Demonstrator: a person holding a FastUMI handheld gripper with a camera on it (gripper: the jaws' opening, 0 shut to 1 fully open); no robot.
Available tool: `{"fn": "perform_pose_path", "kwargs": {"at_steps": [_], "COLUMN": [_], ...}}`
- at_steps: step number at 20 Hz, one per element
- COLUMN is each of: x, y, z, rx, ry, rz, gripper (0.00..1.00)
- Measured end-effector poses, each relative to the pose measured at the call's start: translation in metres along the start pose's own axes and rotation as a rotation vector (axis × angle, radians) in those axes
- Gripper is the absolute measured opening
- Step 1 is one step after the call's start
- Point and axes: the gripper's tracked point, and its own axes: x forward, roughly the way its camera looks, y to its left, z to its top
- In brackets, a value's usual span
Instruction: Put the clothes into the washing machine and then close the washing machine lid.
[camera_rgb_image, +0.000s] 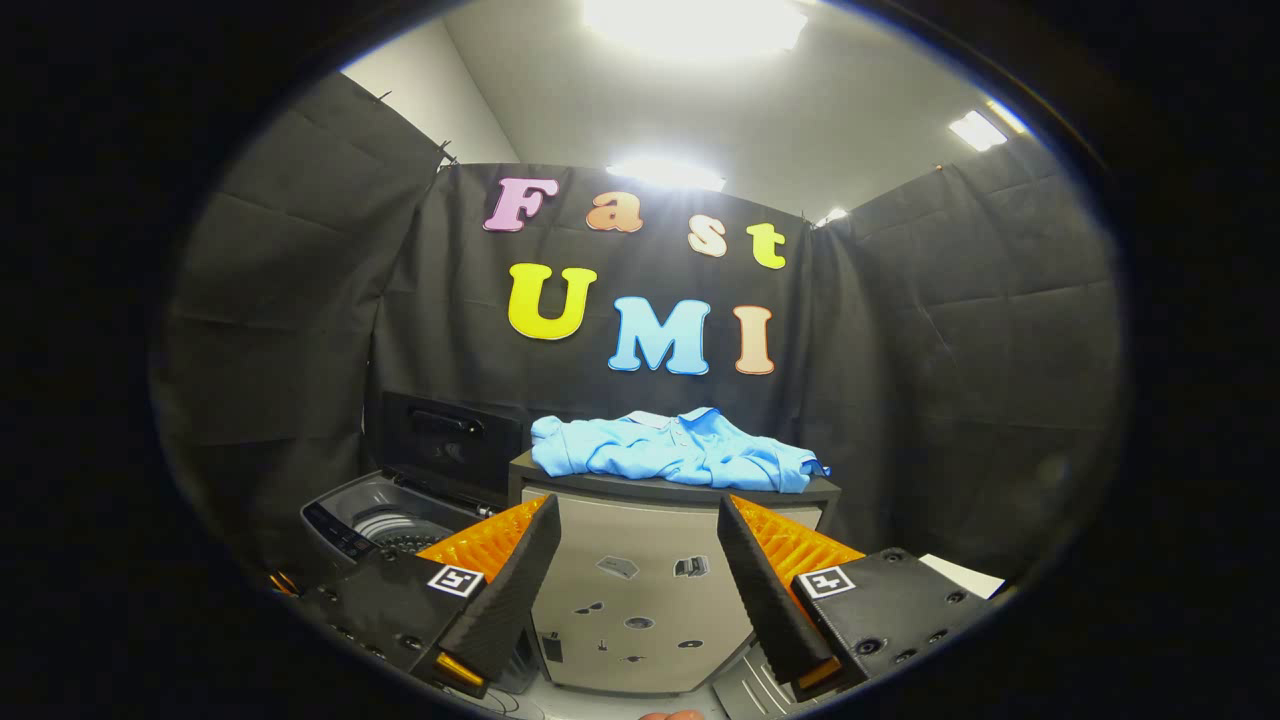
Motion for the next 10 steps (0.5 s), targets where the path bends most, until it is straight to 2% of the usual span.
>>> {"fn": "perform_pose_path", "kwargs": {"at_steps": [10], "x": [0.021], "y": [0.010], "z": [0.046], "rx": [-0.037], "ry": [0.005], "rz": [-0.001], "gripper": [0.98]}}
